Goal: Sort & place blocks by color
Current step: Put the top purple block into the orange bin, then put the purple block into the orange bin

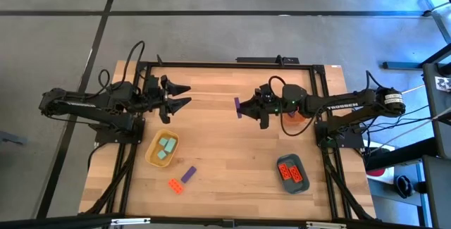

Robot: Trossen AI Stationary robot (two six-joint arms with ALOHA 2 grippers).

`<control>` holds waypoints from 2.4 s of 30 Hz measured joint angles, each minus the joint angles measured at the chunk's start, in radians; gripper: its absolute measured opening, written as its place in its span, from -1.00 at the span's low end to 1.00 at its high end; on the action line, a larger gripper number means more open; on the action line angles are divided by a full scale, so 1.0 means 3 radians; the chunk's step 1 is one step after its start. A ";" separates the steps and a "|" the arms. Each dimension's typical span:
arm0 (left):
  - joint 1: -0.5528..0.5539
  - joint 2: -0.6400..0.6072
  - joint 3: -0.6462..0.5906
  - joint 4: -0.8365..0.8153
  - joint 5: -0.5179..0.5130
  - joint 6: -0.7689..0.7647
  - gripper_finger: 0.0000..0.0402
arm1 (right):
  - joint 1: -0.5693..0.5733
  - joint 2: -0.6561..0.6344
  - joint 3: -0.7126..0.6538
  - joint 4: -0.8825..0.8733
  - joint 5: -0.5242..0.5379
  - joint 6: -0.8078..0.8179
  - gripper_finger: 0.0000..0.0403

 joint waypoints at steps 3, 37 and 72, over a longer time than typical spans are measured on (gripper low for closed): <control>0.0000 0.0000 0.0000 0.0000 0.0000 0.0001 0.21 | 0.0000 0.0000 0.0096 -0.0044 0.0000 -0.0114 -0.48; 0.0000 0.0000 0.0000 0.0000 -0.0153 -0.0091 0.21 | -0.0110 -0.0851 0.0615 -0.5570 0.1658 0.0220 -0.48; 0.0000 0.0001 0.0000 0.0003 -0.0184 -0.0086 0.21 | -0.1486 -0.0383 -0.0536 -0.4423 0.1031 0.0322 -0.09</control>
